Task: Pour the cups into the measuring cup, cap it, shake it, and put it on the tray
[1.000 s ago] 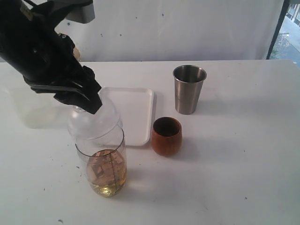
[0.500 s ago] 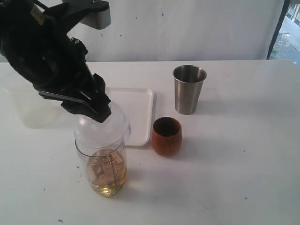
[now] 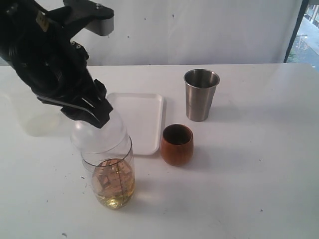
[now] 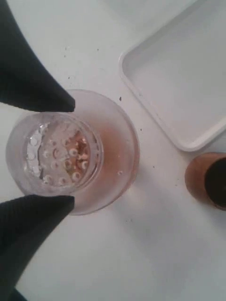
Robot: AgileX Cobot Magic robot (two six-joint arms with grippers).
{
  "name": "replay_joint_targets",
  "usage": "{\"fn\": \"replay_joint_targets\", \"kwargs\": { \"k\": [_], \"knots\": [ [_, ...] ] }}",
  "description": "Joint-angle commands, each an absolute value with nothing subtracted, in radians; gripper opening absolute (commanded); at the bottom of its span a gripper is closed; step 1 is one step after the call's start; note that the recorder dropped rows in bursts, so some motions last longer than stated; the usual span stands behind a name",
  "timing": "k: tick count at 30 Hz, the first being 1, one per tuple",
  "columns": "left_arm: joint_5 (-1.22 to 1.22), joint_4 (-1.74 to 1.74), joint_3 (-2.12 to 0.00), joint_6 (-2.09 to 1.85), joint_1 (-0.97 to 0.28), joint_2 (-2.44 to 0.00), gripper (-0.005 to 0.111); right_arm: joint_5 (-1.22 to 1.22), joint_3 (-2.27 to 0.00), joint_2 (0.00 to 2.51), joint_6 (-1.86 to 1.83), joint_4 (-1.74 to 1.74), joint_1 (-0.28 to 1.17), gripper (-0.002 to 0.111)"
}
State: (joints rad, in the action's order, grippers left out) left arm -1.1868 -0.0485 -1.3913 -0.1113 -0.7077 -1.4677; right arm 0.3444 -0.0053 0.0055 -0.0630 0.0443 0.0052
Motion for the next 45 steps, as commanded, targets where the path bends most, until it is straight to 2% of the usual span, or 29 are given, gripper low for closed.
{"fn": "replay_joint_targets", "kwargs": {
  "k": [1, 45],
  "knots": [
    [-1.175, -0.088, -1.396, -0.114, -0.712, -1.466, 0.047, 0.337, 0.000, 0.000, -0.072, 0.048, 0.000, 0.000],
    [-1.183, 0.017, -1.396, -0.129, -0.712, -1.536, 0.047, 0.337, 0.000, 0.000, -0.072, 0.048, 0.000, 0.000]
  ]
}}
